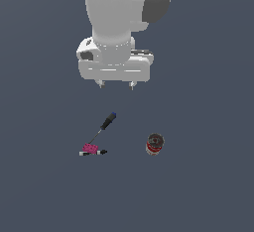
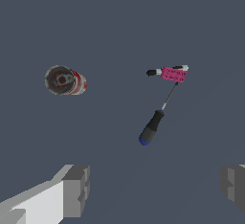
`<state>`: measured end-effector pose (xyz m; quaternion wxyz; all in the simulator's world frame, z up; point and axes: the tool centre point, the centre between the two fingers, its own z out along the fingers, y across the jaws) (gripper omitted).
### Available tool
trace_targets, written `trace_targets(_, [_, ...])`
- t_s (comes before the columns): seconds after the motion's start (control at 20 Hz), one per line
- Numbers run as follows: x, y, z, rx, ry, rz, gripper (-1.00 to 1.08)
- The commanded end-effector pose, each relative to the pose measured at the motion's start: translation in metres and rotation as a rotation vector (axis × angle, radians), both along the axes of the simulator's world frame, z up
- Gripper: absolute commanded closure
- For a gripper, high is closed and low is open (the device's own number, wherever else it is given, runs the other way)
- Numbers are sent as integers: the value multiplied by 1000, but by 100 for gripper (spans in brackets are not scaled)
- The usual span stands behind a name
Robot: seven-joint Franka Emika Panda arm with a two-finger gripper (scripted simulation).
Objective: Pick up a designated object from a clutter of objects.
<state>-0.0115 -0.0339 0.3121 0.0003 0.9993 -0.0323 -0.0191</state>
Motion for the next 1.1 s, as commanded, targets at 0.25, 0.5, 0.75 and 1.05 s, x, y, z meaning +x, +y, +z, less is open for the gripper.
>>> trace_targets(0.25, [-4, -6, -2, 14, 14, -32, -92])
trace_targets(0.5, [-9, -9, 0, 26, 28, -55, -92])
trace_targets(0.75, [-8, -10, -3, 25, 26, -57, -92])
trace_targets(1.05, [-1, -16, -24, 28, 21, -96, -92])
